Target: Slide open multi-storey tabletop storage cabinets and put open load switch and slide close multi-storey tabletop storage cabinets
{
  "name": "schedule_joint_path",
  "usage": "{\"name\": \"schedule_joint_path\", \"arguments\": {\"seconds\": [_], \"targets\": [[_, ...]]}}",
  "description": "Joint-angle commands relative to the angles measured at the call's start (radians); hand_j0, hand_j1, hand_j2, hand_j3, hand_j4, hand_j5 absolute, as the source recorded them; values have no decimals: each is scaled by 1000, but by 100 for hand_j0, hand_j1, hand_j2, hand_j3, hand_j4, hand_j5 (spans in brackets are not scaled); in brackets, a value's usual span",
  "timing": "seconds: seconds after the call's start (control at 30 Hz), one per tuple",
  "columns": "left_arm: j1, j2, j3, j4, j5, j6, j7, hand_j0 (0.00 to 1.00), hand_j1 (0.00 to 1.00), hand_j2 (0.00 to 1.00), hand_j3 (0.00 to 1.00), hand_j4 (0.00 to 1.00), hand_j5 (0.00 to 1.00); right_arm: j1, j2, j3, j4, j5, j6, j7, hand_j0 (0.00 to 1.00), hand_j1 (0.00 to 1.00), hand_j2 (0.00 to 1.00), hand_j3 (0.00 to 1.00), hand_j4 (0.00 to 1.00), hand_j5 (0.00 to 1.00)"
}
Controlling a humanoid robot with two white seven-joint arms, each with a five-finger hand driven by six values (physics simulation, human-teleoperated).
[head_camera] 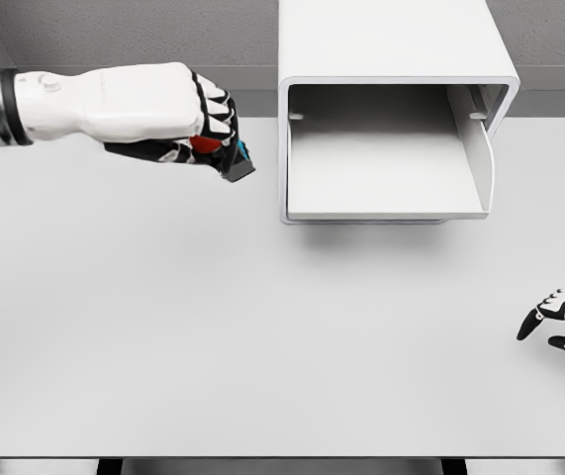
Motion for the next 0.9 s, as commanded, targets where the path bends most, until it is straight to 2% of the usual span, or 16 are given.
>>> {"name": "schedule_joint_path", "arguments": {"seconds": [0.0,0.1,0.2,0.37,0.53,0.6,0.63,0.87], "targets": [[-2,-36,0,-10,36,5,2,40,40,40,40,40,40,0,-1,0,0,-7,3,0,56,56,56,56,56,56],[-26,-105,-1,-9,36,5,2,40,40,40,40,40,40,0,-1,0,0,-7,3,0,56,56,56,56,56,56],[-77,-161,-63,-7,32,5,2,40,40,40,40,40,40,0,-1,0,0,-7,3,0,56,56,56,56,56,56],[-95,-225,-67,11,26,5,2,40,40,40,40,40,40,5,-1,0,0,-7,3,0,57,57,57,57,57,57],[-100,-316,-81,126,24,5,2,40,40,40,40,40,40,6,-1,0,0,-7,3,0,57,57,57,57,57,57],[-100,-434,-81,273,24,5,2,40,40,40,40,40,40,5,-1,0,0,-7,3,0,57,57,57,57,57,57],[-109,-449,-83,296,24,5,2,40,40,40,40,40,40,5,-1,0,0,-2,3,0,57,57,57,57,57,57],[-120,-461,-80,315,24,5,2,42,42,42,42,42,42,8,-1,0,0,-1,3,0,57,57,57,57,57,57]]}}
